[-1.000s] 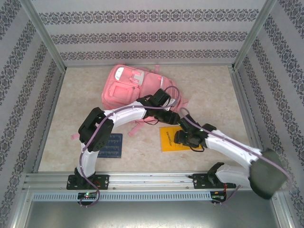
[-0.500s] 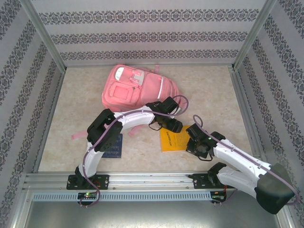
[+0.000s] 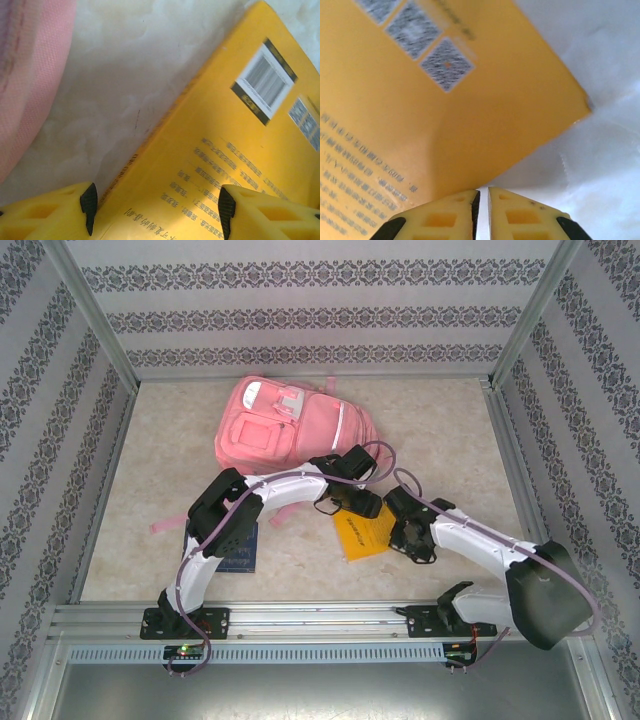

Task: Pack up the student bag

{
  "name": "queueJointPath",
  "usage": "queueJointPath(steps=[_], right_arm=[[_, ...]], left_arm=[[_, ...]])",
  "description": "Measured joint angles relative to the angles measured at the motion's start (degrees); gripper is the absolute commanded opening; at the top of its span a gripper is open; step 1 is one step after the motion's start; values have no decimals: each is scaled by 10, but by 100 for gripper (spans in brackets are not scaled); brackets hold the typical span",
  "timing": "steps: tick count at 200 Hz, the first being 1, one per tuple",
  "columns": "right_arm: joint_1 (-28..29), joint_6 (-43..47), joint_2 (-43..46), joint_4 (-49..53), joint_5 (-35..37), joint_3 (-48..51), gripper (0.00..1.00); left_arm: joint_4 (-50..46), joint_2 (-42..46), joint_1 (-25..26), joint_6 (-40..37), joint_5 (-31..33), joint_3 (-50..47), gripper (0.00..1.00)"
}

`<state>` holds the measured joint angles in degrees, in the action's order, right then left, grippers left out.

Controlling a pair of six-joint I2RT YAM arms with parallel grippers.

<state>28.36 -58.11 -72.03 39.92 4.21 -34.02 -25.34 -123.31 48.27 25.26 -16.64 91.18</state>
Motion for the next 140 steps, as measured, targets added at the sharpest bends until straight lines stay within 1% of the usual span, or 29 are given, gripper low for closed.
queueJointPath(steps=[28, 38, 62, 73, 89, 110, 124, 140], right_arm=[[-66, 23, -21, -19, 10, -11, 30], [-96, 35, -29, -32, 8, -14, 36], [-169, 69, -43, -77, -17, -16, 46], [-193, 80, -43, -96, -30, -15, 52], [-205, 91, -27, -119, -47, -9, 57], [-203, 104, 20, -149, -98, 5, 61], [-210, 106, 48, -167, -126, 17, 62], [-221, 106, 57, -179, -148, 30, 62]], left_arm=[[0, 0, -4, 24, -21, 0, 59], [0, 0, -7, 32, -30, -1, 57], [1, 0, -11, 57, -56, -7, 53], [2, 0, -12, 67, -65, -10, 53], [5, 0, -11, 78, -77, -16, 52], [25, 0, -7, 92, -107, -23, 52], [39, 0, -3, 101, -124, -25, 51], [52, 0, -2, 110, -138, -26, 51]])
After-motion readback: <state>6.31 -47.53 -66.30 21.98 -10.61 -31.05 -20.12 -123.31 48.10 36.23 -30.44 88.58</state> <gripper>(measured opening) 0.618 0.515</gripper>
